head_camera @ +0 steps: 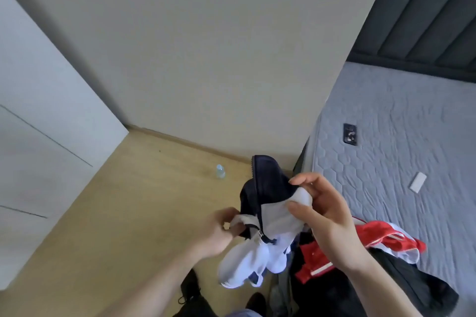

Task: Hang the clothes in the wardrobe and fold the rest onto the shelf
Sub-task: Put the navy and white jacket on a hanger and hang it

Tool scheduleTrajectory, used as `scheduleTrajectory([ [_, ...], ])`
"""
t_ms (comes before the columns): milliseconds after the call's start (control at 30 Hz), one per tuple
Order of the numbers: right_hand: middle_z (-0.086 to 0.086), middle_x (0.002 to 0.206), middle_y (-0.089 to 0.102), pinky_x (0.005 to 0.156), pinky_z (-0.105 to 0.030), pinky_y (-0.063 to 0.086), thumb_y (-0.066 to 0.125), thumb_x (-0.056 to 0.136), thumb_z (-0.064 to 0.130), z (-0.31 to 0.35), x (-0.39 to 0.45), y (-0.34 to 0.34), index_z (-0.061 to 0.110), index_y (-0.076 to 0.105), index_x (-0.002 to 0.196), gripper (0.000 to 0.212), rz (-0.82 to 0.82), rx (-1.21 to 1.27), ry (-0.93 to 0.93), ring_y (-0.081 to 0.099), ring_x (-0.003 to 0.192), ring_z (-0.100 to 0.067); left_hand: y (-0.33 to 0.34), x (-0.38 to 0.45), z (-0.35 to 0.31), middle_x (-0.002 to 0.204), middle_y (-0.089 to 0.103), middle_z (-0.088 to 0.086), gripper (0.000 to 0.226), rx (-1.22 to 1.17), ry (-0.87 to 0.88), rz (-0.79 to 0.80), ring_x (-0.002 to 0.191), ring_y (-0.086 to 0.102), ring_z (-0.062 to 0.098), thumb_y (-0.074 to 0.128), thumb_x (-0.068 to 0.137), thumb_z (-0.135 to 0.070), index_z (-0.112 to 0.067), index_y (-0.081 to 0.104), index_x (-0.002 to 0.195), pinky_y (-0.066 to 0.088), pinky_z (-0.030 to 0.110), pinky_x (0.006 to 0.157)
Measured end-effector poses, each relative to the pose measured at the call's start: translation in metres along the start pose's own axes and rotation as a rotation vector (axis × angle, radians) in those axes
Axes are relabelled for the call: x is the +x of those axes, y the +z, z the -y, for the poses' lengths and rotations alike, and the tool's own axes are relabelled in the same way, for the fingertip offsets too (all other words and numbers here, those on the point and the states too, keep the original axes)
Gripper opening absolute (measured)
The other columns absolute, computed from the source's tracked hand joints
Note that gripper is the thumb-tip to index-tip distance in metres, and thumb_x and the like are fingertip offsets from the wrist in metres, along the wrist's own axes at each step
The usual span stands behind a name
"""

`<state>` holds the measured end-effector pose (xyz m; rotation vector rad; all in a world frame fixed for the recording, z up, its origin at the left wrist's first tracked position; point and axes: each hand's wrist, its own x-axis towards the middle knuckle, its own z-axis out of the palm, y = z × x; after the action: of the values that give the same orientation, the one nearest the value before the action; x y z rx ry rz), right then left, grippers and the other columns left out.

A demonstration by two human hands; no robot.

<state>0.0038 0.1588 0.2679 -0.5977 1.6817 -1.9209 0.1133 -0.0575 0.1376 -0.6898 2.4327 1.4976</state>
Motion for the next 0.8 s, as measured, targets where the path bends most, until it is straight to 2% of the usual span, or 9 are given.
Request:
scheduleTrajectory([
  [67,0.006,0.086,0.065,0.063,-0.018,0.045,0.068,0.088,0.002,-0.002,0.015,0.016,0.023,0.066,0.109,0.03,0.011,-0.112,-0.029,0.055,0.073,-0.009,-0.027,-0.006,0.005,0.07,0.062,-0.014,0.022,-0.051,0.003,-0.166,0.065,0.054,0.002,0.061,0.094,-0.018,-0.032,0.058,0.078,0.045,0.034,0.067],
  [133,0.006,0.093,0.068,0.064,-0.016,0.043,0.067,0.093,-0.001,-0.011,0.03,0.034,0.029,0.066,0.113,0.036,0.02,-0.229,-0.027,0.054,0.077,-0.009,-0.064,-0.013,0.011,0.074,0.063,-0.005,0.014,-0.115,-0.064,-0.32,0.066,0.056,0.01,0.058,0.096,-0.015,-0.024,0.057,0.085,0.044,0.032,0.065],
  [267,0.009,0.066,0.038,0.054,-0.014,0.038,0.065,0.096,0.009,-0.031,0.065,0.076,0.045,0.06,0.125,0.046,0.063,-0.348,0.023,0.038,0.059,-0.01,-0.147,-0.038,0.03,0.088,0.069,-0.012,0.01,-0.249,-0.082,-0.526,0.074,0.064,0.003,0.057,0.099,-0.019,-0.027,0.062,0.097,0.045,0.016,0.065],
  [333,0.011,0.064,0.037,0.053,-0.014,0.042,0.065,0.096,0.014,-0.037,0.084,0.103,0.053,0.057,0.125,0.049,0.092,-0.386,0.045,0.04,0.058,-0.009,-0.183,-0.053,0.039,0.092,0.069,-0.014,0.01,-0.272,-0.048,-0.592,0.078,0.064,0.003,0.057,0.1,-0.02,-0.029,0.063,0.099,0.046,0.017,0.067],
  [500,0.015,0.064,0.04,0.05,-0.015,0.04,0.068,0.093,0.028,-0.043,0.131,0.177,0.063,0.051,0.127,0.052,0.166,-0.55,0.032,0.042,0.056,-0.004,-0.263,-0.083,0.062,0.088,0.068,-0.001,0.011,-0.281,0.023,-0.698,0.07,0.062,0.016,0.055,0.101,-0.019,-0.027,0.063,0.099,0.046,0.018,0.058],
  [567,0.011,0.065,0.045,0.049,-0.016,0.042,0.068,0.091,0.031,-0.042,0.151,0.206,0.064,0.05,0.126,0.052,0.202,-0.623,0.026,0.045,0.056,-0.005,-0.296,-0.095,0.068,0.088,0.068,-0.002,0.013,-0.249,0.079,-0.732,0.072,0.063,0.012,0.055,0.102,-0.017,-0.026,0.064,0.098,0.047,0.017,0.061],
  [667,0.004,0.072,0.061,0.049,-0.018,0.044,0.067,0.089,0.033,-0.042,0.178,0.251,0.06,0.058,0.118,0.041,0.279,-0.713,0.015,0.054,0.057,-0.009,-0.345,-0.112,0.08,0.092,0.07,-0.003,0.014,-0.181,0.137,-0.739,0.082,0.066,0.017,0.055,0.103,-0.019,-0.027,0.066,0.098,0.05,0.028,0.075],
  [733,0.009,0.074,0.066,0.05,-0.017,0.046,0.067,0.088,0.035,-0.043,0.194,0.282,0.061,0.06,0.11,0.035,0.316,-0.777,-0.017,0.059,0.06,-0.009,-0.378,-0.122,0.087,0.093,0.071,-0.005,0.014,-0.144,0.162,-0.717,0.081,0.065,0.019,0.056,0.103,-0.021,-0.03,0.066,0.097,0.05,0.032,0.075],
  [800,0.014,0.077,0.067,0.052,-0.016,0.048,0.069,0.086,0.038,-0.045,0.209,0.316,0.06,0.059,0.111,0.035,0.333,-0.842,-0.043,0.062,0.067,-0.005,-0.408,-0.131,0.092,0.095,0.071,-0.008,0.015,-0.076,0.197,-0.684,0.086,0.066,0.016,0.057,0.102,-0.023,-0.033,0.067,0.097,0.05,0.026,0.076],
])
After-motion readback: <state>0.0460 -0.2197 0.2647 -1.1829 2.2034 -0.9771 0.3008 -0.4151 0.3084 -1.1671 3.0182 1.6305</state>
